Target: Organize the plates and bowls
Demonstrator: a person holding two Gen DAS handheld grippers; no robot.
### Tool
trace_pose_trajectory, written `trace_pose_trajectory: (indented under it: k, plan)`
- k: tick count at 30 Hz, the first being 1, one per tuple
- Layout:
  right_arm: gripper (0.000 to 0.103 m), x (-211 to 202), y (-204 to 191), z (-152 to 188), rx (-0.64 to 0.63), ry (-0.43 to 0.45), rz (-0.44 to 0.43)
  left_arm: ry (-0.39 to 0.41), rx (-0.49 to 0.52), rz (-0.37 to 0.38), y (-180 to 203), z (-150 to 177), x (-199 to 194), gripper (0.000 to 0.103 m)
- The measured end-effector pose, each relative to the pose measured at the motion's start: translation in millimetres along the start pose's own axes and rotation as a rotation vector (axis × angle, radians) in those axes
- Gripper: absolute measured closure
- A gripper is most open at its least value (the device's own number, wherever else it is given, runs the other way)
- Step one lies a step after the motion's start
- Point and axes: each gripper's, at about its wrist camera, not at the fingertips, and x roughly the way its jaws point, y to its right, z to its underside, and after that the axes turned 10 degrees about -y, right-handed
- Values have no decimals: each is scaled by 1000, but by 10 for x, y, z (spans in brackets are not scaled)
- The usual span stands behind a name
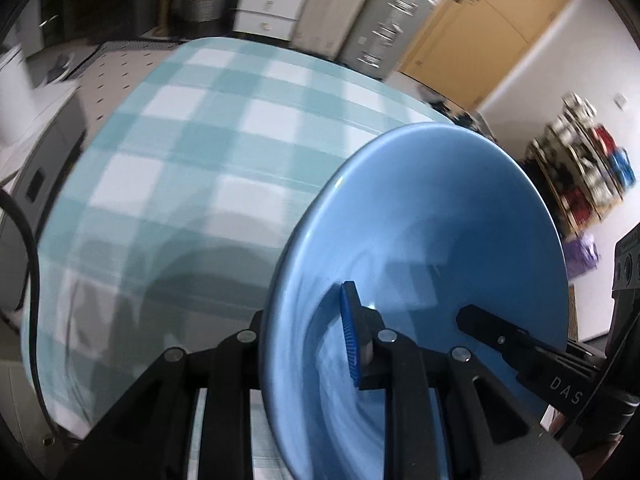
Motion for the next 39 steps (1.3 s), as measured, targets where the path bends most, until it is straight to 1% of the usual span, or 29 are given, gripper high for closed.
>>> trace_pose_trajectory:
  k: [3,8,13,16,26,31,36,37,39]
  plan:
    - [91,-207,348,51,53,14,16,-21,44,19,334,-31,101,82]
    - [91,-412,847,187,127,26,39,-61,103,35,807,-20,325,81]
    - [91,-463,1284,336,189,19,53,-103,145,25,1145,29,578,80]
    - [91,-430,1492,426,220,6,49,-130,167,12,1276,82,714,80]
    - [91,-251,1779,540,273,-26,34,-174,204,-15,1490,211,930,79]
    - [91,-192,1861,593,301,-48,34,-201,205,-17,1528,257,1018,79]
    - [91,-164,1885,583,310,-52,35,-198,203,-17,1536,261,1023,79]
    - [91,-164,1888,581,312,-53,33,-203,208,-17,1541,260,1026,79]
    - [90,-158,1889,574,311,-55,34,-219,225,-20,1559,252,1035,74]
